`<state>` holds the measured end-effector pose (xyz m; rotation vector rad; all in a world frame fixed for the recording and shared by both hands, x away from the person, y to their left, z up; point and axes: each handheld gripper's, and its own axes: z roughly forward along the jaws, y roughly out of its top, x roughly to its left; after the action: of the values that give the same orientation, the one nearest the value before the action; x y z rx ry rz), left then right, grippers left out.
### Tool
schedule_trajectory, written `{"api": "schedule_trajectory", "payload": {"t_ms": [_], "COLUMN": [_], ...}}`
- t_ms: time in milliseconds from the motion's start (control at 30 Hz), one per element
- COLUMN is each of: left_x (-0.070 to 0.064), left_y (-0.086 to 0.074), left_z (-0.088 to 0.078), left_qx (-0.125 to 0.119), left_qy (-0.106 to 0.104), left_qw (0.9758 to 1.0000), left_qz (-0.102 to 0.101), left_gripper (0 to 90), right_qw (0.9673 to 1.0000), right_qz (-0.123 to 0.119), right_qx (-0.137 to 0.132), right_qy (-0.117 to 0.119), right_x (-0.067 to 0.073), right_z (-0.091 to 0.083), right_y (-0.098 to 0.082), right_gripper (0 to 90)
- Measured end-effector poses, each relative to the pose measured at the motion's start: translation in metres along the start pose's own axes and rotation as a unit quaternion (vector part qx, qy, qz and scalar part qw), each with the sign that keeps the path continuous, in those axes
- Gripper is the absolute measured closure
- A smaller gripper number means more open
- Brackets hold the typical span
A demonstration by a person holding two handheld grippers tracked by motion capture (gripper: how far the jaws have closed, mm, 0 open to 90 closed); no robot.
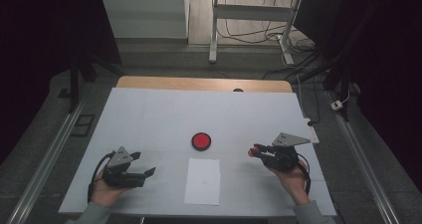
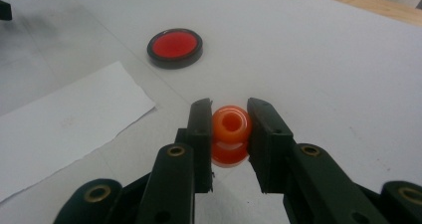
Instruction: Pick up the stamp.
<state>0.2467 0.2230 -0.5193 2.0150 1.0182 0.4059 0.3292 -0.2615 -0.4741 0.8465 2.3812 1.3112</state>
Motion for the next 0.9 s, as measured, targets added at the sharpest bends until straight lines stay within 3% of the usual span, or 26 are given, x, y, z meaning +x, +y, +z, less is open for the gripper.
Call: {"api": "schedule_trajectory", "payload": {"t_ms": [400, 900], "left_x": [0.0, 0.001], "left_y": [0.0, -0.001], "left_z": [0.0, 0.001], "left_qx": [0.0, -0.005], "left_qy": [0.003, -0.001], "left_qw": [1.0, 1.0], "left_qz": [0.001, 0.0], "left_gripper": [20.5, 20.6], "right_qw": [0.9992, 0.9969], "right_qz": [0.014, 0.028], "right_qx": [-0.037, -0.067], "right_qy": [0.0, 0.031], "right_x": [0.006, 0.012], "right_z": [-0.005, -0.002], "right_y": [0.006, 0.016], "right_gripper": [72.9, 72.9]}}
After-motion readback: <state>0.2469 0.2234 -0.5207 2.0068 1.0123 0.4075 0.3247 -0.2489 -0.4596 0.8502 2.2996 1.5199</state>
